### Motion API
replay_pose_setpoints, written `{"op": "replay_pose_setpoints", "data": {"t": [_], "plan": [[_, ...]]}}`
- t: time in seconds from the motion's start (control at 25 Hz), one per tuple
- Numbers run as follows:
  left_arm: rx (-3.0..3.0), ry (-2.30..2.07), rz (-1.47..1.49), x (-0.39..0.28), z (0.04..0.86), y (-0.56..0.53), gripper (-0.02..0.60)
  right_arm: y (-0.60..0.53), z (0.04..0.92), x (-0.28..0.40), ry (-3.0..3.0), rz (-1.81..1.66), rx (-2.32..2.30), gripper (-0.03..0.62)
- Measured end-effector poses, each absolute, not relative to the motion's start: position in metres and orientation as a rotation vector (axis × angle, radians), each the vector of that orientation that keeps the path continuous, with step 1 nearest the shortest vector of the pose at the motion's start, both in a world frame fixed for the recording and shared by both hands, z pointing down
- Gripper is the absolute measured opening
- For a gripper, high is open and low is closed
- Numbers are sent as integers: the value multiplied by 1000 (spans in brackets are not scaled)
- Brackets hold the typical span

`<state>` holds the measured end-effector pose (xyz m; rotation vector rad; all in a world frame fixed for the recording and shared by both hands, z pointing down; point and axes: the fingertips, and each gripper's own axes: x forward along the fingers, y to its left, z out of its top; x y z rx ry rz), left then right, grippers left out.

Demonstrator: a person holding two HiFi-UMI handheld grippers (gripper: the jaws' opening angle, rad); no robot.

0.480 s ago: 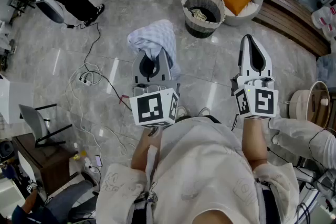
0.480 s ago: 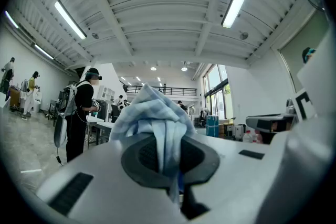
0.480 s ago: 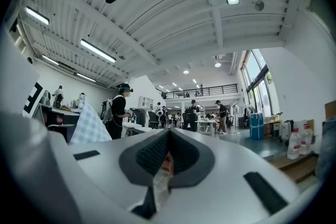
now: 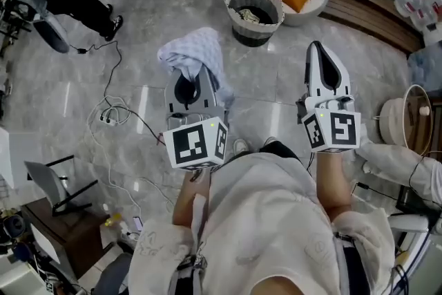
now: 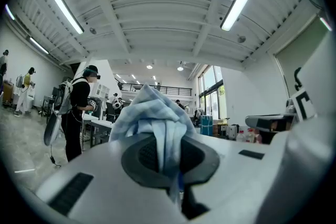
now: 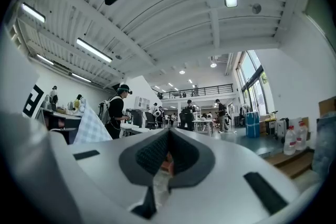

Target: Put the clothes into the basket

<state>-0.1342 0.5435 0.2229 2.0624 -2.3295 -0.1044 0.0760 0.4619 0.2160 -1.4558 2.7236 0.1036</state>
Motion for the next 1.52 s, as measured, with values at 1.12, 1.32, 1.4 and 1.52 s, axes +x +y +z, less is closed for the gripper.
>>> {"op": "replay_pose_setpoints", "data": {"t": [1.12,1.32,1.4,1.52], "plan": [[2110,-2241,-70,-134,252,467,14,398,249,77,2659,-25,-1503,-12],[2098,-2243,-53,-129,254,406,14,333,255,82,2657,-75,-1497,-12],[2097,-2243,-48,-128,255,380,14,306,257,84,2657,-85,-1496,-12],[2088,-2240,-34,-125,257,343,14,268,262,87,2664,-111,-1494,-12]]}}
